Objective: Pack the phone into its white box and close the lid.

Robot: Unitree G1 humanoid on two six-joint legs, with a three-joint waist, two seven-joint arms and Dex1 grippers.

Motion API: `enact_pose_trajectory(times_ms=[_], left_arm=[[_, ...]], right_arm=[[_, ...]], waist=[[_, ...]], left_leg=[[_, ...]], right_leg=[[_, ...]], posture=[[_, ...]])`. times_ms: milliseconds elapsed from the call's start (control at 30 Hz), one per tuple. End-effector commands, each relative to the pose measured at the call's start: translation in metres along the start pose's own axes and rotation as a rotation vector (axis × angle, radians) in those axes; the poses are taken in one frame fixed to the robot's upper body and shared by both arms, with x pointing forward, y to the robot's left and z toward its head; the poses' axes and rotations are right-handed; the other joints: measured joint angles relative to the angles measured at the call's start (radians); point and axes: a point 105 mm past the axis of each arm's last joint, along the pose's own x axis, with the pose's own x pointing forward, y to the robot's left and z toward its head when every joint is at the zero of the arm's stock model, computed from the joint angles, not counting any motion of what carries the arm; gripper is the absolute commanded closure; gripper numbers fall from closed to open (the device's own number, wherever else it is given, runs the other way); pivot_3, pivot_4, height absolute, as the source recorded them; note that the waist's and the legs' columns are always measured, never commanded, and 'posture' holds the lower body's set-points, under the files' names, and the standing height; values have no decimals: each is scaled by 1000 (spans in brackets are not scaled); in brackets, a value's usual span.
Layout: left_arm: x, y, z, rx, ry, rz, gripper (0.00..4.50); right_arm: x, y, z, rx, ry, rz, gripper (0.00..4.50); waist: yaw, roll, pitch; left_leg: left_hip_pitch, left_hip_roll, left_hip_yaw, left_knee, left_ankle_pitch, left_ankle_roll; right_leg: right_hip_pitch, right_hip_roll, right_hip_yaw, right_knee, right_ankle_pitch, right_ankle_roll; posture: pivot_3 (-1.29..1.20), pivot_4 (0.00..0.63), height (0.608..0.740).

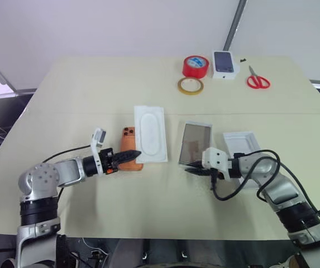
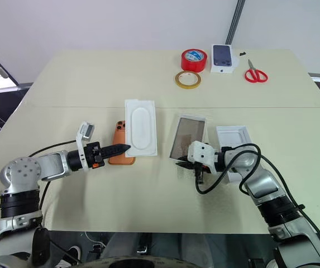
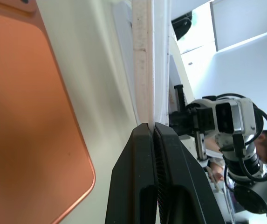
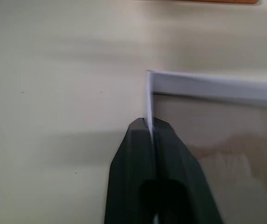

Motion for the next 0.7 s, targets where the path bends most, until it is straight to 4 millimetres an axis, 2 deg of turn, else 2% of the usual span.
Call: enact_pose_trajectory(times_ms=[33,267,300,367,467,500,633,700], left_arm=[[5,-20,9,27,-20,-80,4500],[22,-33,5,29,-14,-119,4500],[24,-32,4,24,-7,-114,4500],[27,-33,2,20,-4,-118,4500],[30,-31,-2,4,10,-120,4500],[30,-32,-3,-1,14,-126,4500],[41,-32,-8,-27,21,-140,4500],[45,-31,-11,-36,28,-141,4500]], right_arm=[[2,3,27,-73,-99,31,4452],[6,15,31,-78,-130,81,4452],[5,13,32,-87,-133,61,3886],[1,9,34,-87,-138,32,3197],[-16,4,34,-75,-129,-17,1596],[-20,3,33,-64,-124,-28,1596],[-68,-2,8,-2,-38,-124,1596],[-80,-4,-1,1,1,-158,1596]], waist=[[0,0,0],[1,0,0],[1,0,0],[0,0,0],[2,0,0],[4,0,0],[13,-1,1],[7,-2,1]], left_leg=[[0,0,0,0,0,0],[0,0,0,0,1,-2],[0,0,0,0,1,-2],[0,0,0,0,1,-2],[0,0,0,0,1,-2],[0,0,0,0,1,-2],[0,-1,-1,1,1,-2],[-1,-1,-1,1,0,0]], right_leg=[[0,0,0,0,0,0],[0,0,0,0,0,0],[0,0,0,0,0,0],[0,0,0,0,0,0],[0,0,0,0,0,0],[0,0,0,0,0,0],[1,0,0,-1,0,0],[2,0,0,-3,0,0]], posture=[[0,150,740],[0,150,740],[0,150,740],[0,150,740],[0,150,740],[0,150,740],[0,150,740],[0,150,740]])
